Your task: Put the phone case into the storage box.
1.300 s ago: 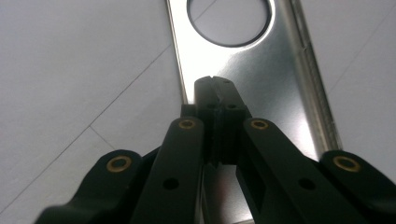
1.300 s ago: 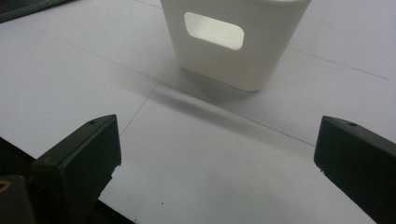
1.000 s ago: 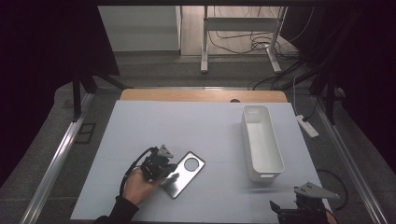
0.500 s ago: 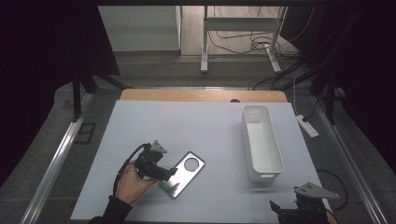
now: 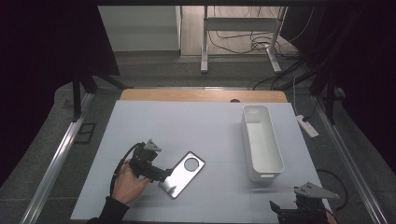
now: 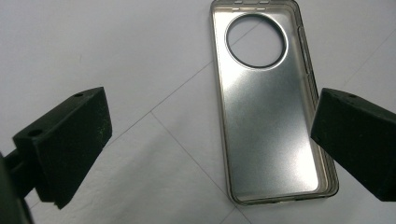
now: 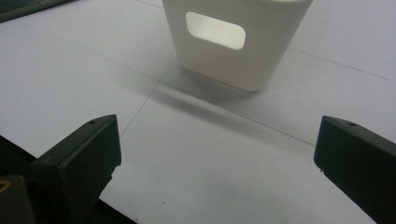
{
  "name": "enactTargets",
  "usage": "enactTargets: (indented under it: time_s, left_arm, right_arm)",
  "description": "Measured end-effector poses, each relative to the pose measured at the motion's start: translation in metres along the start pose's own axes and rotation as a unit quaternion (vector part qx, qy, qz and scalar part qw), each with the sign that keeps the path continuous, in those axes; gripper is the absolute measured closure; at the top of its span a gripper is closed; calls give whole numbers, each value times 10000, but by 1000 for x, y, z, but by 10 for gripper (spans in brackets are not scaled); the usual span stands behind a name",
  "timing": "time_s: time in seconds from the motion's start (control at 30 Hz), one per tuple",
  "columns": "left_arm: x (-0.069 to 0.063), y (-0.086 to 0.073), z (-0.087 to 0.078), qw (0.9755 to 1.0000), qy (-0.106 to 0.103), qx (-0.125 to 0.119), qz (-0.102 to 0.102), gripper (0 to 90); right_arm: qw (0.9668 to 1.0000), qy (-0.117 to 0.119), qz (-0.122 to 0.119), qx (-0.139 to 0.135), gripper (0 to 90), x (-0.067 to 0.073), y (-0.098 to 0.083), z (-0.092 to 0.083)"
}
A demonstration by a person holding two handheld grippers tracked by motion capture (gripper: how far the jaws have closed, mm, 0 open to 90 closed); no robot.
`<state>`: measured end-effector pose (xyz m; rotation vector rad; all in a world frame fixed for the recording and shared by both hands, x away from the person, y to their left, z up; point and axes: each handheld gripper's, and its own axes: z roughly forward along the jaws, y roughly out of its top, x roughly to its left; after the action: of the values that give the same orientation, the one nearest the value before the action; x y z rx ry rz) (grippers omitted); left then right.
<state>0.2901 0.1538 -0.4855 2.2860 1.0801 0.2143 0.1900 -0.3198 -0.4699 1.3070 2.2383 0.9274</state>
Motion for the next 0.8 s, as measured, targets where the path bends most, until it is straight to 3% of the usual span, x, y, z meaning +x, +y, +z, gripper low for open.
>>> enactTargets:
  time_s: [0.5, 0.8]
  left_arm:
    - [-5, -11, 27, 9992, 197, 353, 79, 0]
    - [-7, -16, 40, 9982, 194, 565, 110, 0]
  right_arm:
    - [10000, -1, -29, 5, 9, 0, 0, 0]
    - [10000, -7, -38, 6, 9, 0, 0, 0]
